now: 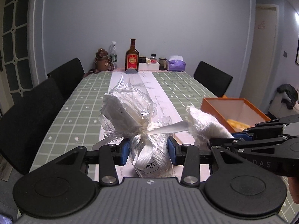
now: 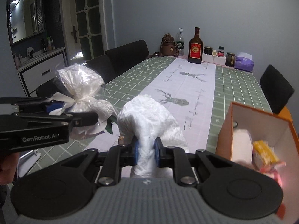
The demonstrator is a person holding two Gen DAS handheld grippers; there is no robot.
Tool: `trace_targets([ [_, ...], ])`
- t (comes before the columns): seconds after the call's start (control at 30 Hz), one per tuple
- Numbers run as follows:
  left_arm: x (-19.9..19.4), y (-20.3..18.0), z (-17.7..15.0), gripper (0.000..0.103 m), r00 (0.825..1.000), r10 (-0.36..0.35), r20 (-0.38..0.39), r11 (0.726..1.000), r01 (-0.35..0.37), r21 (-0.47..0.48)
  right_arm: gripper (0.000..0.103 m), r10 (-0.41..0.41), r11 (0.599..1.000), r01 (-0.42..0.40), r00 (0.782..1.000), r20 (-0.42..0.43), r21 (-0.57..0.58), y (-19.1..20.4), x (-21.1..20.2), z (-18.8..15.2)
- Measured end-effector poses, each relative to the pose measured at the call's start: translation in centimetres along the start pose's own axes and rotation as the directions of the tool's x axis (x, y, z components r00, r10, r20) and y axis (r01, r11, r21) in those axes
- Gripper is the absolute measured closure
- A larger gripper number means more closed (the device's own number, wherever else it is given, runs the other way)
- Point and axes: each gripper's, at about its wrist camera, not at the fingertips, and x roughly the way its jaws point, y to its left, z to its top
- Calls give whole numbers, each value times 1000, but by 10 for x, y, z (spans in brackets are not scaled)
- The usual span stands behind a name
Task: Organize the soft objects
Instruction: 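Carry the cloth and wrapped bundle into the orange box and open both tools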
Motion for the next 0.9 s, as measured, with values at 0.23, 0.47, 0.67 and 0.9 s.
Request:
trace_targets([
  [0.23, -12, -13, -37, 56, 998, -56, -37, 998, 56, -16, 88, -6, 998, 4, 999, 35, 67, 3, -33, -44],
  [0.47, -19, -37, -55, 56, 993, -99, -60, 995, 101, 18, 88, -57, 994, 52, 997, 52, 97, 0, -57, -76],
  [0.67, -18, -67, -56, 56, 988, -138, -63, 987, 143, 79, 88, -80, 987, 74, 996, 41, 144, -18, -70, -96],
  [0.9, -13, -98, -44, 56, 983, -179, -43, 974, 183, 130, 88, -95, 977, 77, 992, 84, 201, -49, -93, -101],
])
